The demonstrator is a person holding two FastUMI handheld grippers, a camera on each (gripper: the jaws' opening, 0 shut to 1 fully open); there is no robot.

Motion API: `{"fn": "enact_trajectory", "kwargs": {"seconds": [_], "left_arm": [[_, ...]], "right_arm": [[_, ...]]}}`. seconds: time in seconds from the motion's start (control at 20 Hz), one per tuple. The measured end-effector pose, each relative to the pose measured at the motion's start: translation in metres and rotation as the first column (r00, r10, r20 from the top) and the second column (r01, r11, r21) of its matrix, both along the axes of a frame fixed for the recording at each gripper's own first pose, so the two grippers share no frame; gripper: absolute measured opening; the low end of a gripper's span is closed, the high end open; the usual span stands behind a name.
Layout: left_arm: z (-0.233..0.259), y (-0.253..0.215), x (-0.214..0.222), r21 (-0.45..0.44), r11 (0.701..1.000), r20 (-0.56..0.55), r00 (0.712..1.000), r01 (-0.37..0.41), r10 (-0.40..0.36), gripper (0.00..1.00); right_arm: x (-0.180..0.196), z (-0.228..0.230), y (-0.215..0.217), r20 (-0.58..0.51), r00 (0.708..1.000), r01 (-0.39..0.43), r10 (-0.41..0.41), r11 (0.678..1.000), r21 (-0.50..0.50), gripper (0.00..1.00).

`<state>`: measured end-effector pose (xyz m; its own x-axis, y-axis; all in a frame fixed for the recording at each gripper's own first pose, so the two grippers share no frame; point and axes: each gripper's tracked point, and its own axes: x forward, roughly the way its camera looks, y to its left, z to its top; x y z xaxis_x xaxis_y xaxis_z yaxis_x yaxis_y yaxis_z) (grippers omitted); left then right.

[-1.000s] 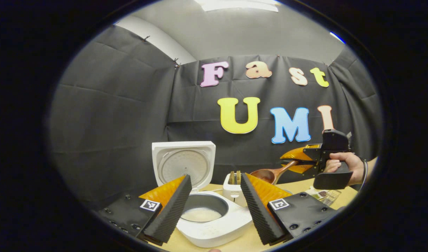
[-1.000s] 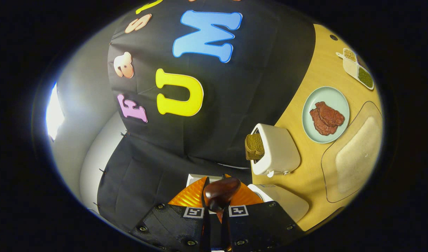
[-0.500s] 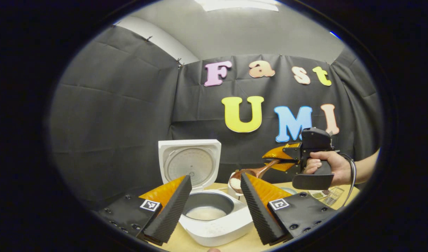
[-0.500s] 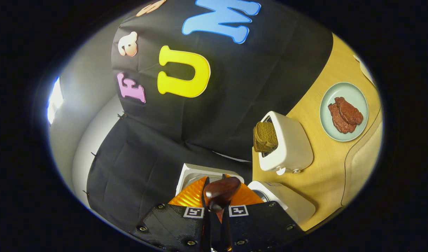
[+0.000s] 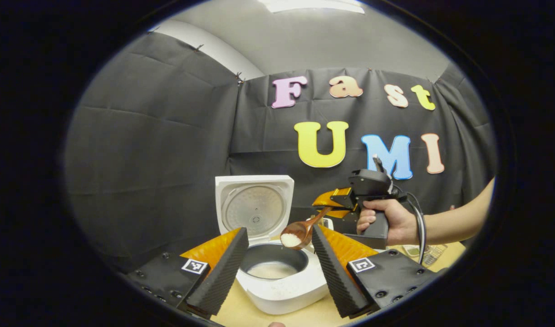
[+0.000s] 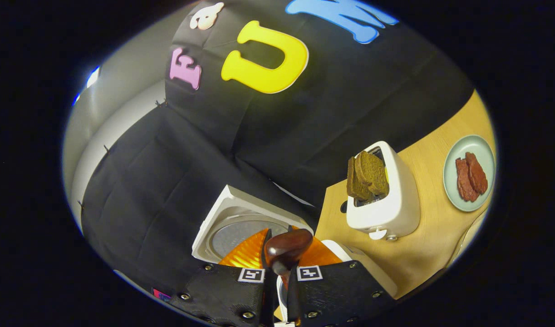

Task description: Close the left gripper, press the button to open the rice cooker; take a wooden spoon from the chopstick holder with the right hand, scoop a spoonful of rice and pour it into the rice cooker, then put the wooden spoon back into the chopstick holder.

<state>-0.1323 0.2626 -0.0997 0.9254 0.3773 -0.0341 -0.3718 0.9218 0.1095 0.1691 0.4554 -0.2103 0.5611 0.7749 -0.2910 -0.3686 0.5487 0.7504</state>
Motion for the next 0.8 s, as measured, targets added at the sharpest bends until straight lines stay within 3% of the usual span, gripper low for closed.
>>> {"fn": "enact_trajectory", "kwargs": {"seconds": [0.2,0.35,0.45,0.6,0.7,0.8], "left_arm": [[-0.003,0.009,-0.012,0.0,1.0,-0.01,1.0,-0.028,0.028,0.96],[-0.003,0.015,-0.016,0.0,0.999,-0.013,0.999,-0.047,0.047,0.97],[-0.003,0.018,-0.018,0.009,0.998,-0.016,0.998,-0.06,0.061,0.98],[-0.006,0.021,-0.025,0.005,0.997,-0.014,0.997,-0.076,0.076,0.97],[-0.007,0.022,-0.027,0.004,0.996,-0.018,0.996,-0.086,0.086,0.97],[-0.006,0.02,-0.027,0.004,0.996,-0.015,0.996,-0.087,0.087,0.97]], "right_arm": [[0.003,0.002,0.026,0.144,0.988,-0.042,0.062,0.99,-0.137,0.11],[-0.005,0.007,0.042,0.279,0.946,-0.086,0.163,0.959,-0.269,0.11],[-0.01,0.019,0.052,0.399,0.879,-0.107,0.26,0.924,-0.367,0.11],[-0.027,0.034,0.064,0.541,0.733,-0.146,0.413,0.872,-0.468,0.12],[-0.035,0.043,0.067,0.601,0.644,-0.152,0.474,0.849,-0.506,0.12],[-0.041,0.042,0.068,0.641,0.578,-0.159,0.505,0.84,-0.518,0.11]]}}
